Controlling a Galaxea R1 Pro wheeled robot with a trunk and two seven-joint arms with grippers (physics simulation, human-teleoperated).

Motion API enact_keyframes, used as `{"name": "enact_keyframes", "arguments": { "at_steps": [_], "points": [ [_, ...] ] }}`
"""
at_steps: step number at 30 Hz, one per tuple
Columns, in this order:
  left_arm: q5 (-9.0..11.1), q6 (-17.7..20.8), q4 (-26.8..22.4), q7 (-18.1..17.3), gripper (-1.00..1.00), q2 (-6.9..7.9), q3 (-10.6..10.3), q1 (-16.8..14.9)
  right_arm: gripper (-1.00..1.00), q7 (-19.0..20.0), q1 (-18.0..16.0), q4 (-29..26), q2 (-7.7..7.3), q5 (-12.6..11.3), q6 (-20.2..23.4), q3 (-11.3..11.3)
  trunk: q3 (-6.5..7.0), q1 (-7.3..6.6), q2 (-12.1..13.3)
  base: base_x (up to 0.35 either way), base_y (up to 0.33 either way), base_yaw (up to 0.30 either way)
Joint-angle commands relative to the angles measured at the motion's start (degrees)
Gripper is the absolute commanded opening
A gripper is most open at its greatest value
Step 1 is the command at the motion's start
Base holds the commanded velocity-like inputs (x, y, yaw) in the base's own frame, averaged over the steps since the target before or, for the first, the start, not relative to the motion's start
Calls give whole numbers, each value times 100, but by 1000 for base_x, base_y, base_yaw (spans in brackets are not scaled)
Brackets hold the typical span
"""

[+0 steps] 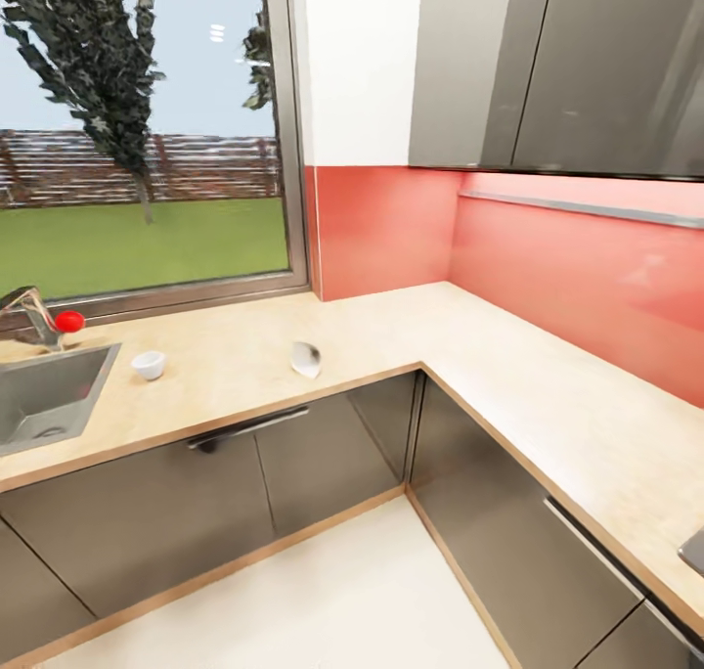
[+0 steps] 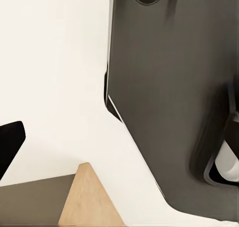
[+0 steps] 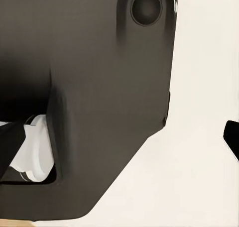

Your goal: Set up a coffee station on the kitchen countertop: keep the coffee maker on the countertop, move the bottle of coffee from the kitchen shelf to the counter next to the coffee maker, place a paper coffee filter on top of the coffee maker, put the saucer next to the coffee maker with the coffee cup on the saucer, and place the electric kettle next to the coffee maker.

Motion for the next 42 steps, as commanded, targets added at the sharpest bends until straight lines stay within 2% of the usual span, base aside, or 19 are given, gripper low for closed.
{"name": "enact_keyframes", "arguments": {
  "at_steps": [1, 18, 24, 42],
  "points": [
    [20, 1, -7, 12, 100, -2, 27, 0, 100, -2, -1, 0, 0, 1, -16, 3, 9, -22, 37, 0, 0, 269],
    [31, -2, -7, 12, 100, 6, 27, 0, 100, -2, -1, 0, 0, 3, -16, 3, 250, -395, 718, 0, 0, 269],
    [166, -8, -7, 12, 100, 7, 18, 0, 100, -2, -1, 0, 0, 8, -16, 3, 335, -527, 959, 0, 0, 269],
    [169, -10, -7, 12, 100, 15, 9, 0, 100, -2, -1, 0, 0, 10, -16, 3, 591, -922, 1681, 0, 0, 269]
  ]
}}
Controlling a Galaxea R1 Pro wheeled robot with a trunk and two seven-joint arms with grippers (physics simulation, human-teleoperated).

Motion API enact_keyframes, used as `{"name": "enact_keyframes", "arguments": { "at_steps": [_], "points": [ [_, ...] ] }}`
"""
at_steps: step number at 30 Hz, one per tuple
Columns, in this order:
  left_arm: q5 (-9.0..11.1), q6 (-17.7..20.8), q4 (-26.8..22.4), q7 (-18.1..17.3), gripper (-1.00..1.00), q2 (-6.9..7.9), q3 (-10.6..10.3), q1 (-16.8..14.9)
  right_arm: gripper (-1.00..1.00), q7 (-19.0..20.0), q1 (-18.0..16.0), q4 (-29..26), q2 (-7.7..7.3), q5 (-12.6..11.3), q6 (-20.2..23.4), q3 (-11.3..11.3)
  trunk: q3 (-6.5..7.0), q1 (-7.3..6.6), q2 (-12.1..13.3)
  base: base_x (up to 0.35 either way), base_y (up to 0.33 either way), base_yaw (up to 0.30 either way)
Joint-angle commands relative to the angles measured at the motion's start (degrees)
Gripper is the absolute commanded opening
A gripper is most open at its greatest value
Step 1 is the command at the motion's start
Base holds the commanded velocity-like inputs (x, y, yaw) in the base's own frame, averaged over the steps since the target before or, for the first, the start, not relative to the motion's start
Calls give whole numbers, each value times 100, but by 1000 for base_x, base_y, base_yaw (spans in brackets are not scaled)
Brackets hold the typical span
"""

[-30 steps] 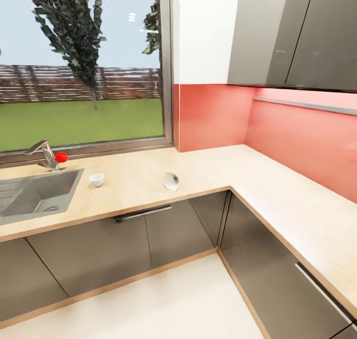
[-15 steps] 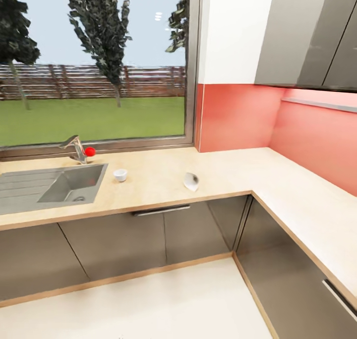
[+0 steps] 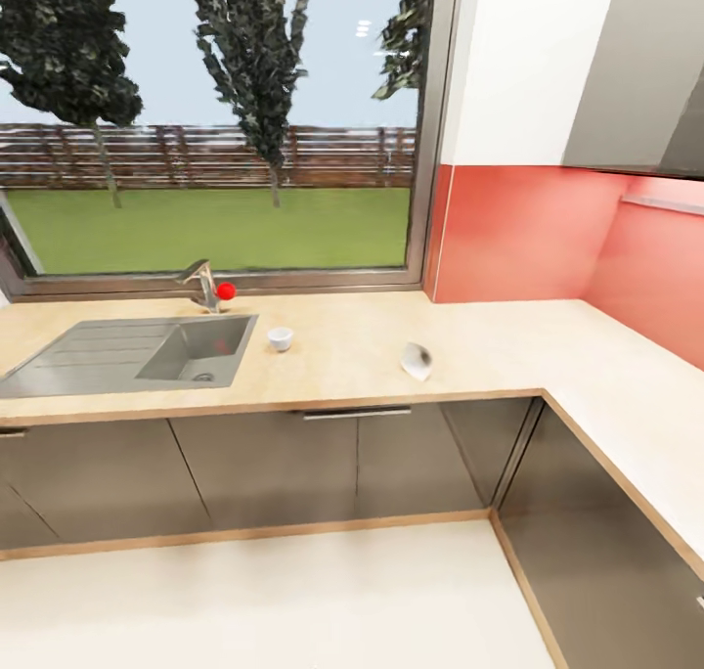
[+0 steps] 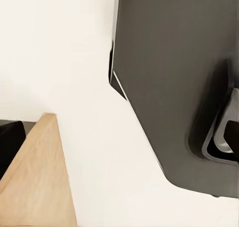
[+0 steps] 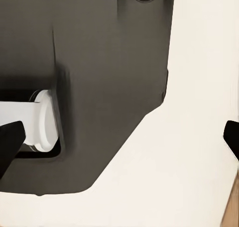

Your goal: Set up a coffee station on the kitchen countertop: keep the coffee maker on the countertop, move the bottle of coffee from the kitchen shelf to the counter next to the coffee maker, place a paper coffee filter on top of the coffee maker, put the saucer next to the coffee maker with the coffee cup on the saucer, and place the electric kettle next to the coffee maker.

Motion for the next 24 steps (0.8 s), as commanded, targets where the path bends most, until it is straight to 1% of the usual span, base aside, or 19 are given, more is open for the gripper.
{"name": "enact_keyframes", "arguments": {
  "at_steps": [1, 14, 24],
  "points": [
    [34, -1, -7, 4, 100, -1, 24, 0, 100, -2, -1, -1, 0, 2, -15, 3, 6, -20, 33, 0, 0, 268],
    [34, 1, -7, 4, 100, -1, -2, 0, 100, -6, -1, -1, 0, 2, -15, 3, 191, -306, 555, 0, 0, 268],
    [34, -2, -7, 4, 100, -1, -2, 0, 100, -8, -1, -1, 0, 2, -15, -2, 154, -306, 555, 0, 0, 264]
  ]
}}
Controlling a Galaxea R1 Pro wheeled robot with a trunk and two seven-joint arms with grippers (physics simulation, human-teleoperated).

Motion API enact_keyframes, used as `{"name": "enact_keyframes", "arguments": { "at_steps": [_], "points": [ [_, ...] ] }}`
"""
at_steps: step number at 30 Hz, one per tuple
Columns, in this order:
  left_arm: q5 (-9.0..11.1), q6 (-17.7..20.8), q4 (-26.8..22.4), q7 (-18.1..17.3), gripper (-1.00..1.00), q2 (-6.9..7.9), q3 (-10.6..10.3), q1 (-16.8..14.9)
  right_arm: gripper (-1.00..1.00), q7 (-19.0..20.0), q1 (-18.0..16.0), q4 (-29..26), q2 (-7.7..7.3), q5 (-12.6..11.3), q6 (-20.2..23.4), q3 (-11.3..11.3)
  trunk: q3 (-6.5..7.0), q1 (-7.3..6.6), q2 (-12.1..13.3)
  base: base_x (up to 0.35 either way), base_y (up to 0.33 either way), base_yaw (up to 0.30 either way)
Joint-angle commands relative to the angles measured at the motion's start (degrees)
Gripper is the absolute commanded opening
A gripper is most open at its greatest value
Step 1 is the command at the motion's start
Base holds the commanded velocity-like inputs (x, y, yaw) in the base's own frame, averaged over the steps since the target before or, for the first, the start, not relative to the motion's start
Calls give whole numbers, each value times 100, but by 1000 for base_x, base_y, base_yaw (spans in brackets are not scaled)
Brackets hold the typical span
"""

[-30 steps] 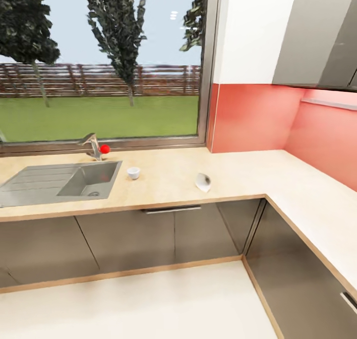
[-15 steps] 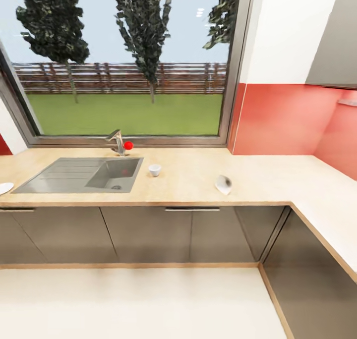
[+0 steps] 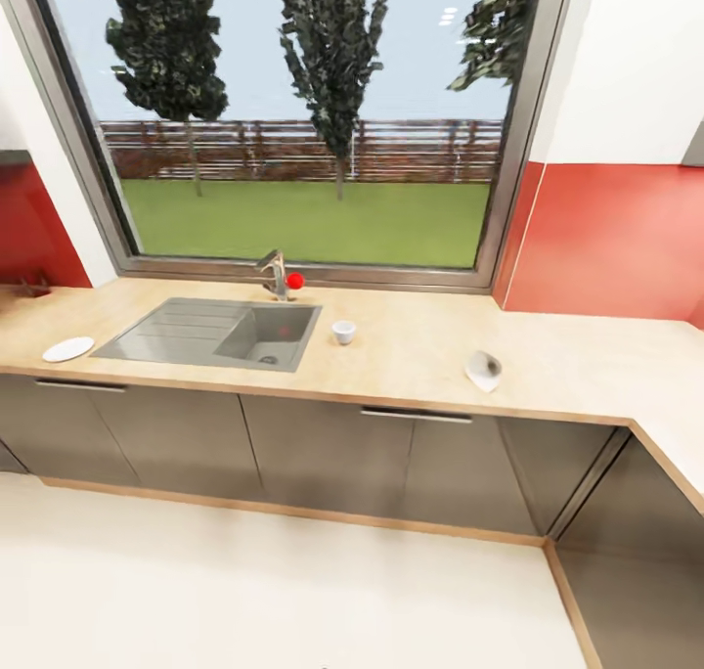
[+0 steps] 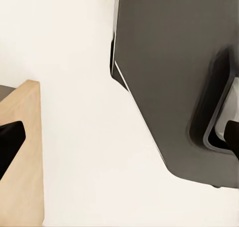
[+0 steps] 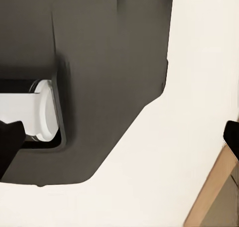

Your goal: Set up a coffee station on the kitchen countertop: keep the coffee maker on the countertop, move the bottle of coffee from the kitchen shelf to the counter next to the coffee maker, place a paper coffee filter on top of the coffee maker, put the saucer next to the coffee maker with the coffee cup on the saucer, and place the electric kettle next to the coffee maker.

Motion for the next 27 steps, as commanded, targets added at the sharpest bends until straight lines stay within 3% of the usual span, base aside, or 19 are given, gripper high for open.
{"name": "enact_keyframes", "arguments": {
  "at_steps": [1, 21, 27],
  "points": [
    [34, 0, -7, 5, 100, -1, 22, 0, 100, -3, -1, -1, -1, 2, -15, 2, -14, 3, -10, 0, 0, 222],
    [-41, -23, -44, -32, 100, -7, -31, -30, 100, -4, -1, -5, -33, -6, -15, -10, -29, 3, -10, 0, 0, 32],
    [-95, -24, -381, -55, 100, -16, -62, -64, 100, -5, -1, -40, -61, -6, -19, -10, -29, 3, -10, 0, 0, 0]
  ]
}}
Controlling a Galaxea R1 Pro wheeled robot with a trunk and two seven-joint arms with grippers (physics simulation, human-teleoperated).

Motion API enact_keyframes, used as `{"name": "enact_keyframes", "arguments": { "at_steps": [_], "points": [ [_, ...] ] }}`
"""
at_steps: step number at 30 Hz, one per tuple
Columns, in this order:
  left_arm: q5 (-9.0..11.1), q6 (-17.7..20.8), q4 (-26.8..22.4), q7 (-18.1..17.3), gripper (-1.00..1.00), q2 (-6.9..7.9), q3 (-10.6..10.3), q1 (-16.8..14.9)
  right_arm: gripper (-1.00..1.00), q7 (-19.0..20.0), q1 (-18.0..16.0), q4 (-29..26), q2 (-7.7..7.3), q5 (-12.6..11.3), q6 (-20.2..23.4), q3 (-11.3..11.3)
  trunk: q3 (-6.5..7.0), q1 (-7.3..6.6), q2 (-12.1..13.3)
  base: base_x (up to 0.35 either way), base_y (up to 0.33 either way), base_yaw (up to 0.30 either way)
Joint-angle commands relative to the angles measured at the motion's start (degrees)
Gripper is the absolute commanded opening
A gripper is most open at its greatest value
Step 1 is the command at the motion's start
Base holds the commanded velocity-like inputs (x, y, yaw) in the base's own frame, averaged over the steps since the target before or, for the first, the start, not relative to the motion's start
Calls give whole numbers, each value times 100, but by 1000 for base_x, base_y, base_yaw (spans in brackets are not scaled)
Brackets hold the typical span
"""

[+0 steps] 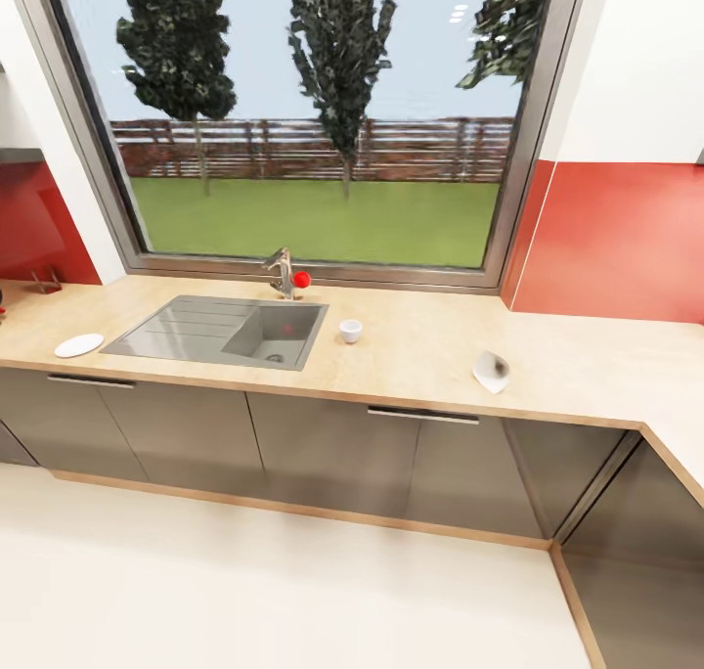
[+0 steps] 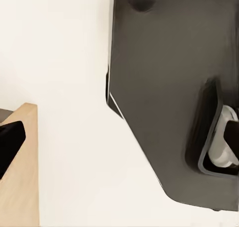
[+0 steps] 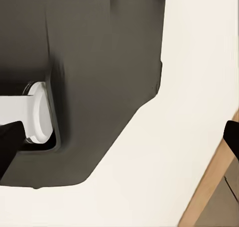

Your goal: Set up a coffee station on the kitchen countertop: keep the coffee maker on the countertop, move the bottle of coffee from the kitchen shelf to the counter next to the coffee maker, place a paper coffee filter on top of the coffee maker, put the saucer next to the coffee maker with the coffee cup on the saucer, and place the electric kettle next to the coffee maker.

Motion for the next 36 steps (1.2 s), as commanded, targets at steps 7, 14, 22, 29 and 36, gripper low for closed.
{"name": "enact_keyframes", "arguments": {
  "at_steps": [7, 14, 22, 29, 36],
  "points": [
    [-441, -147, -1141, -19, 100, -45, -274, -19, 100, -3, -1, -183, -22, 2, -10, 2, -11, 3, -10, 0, 0, 0],
    [-709, -707, -2381, -135, 100, -279, -766, -199, 100, -3, -1, -201, -18, 1, -9, -1, -11, 3, -10, 0, 0, 0],
    [-702, -721, -2824, -852, 100, -691, -1106, -1529, 100, -3, -1, -202, -18, -5, -16, -6, -11, 3, -10, 0, 0, 0],
    [-669, -654, -2848, -871, 100, -979, -1112, -2542, 100, -3, -1, -206, -14, -25, -14, -22, -11, 3, -10, 0, 0, 0],
    [-637, -103, -3166, -899, 100, -979, -1105, -3075, 100, -3, -1, -209, -4, -33, -14, -33, -11, 3, -10, 0, 0, 0]
  ]
}}
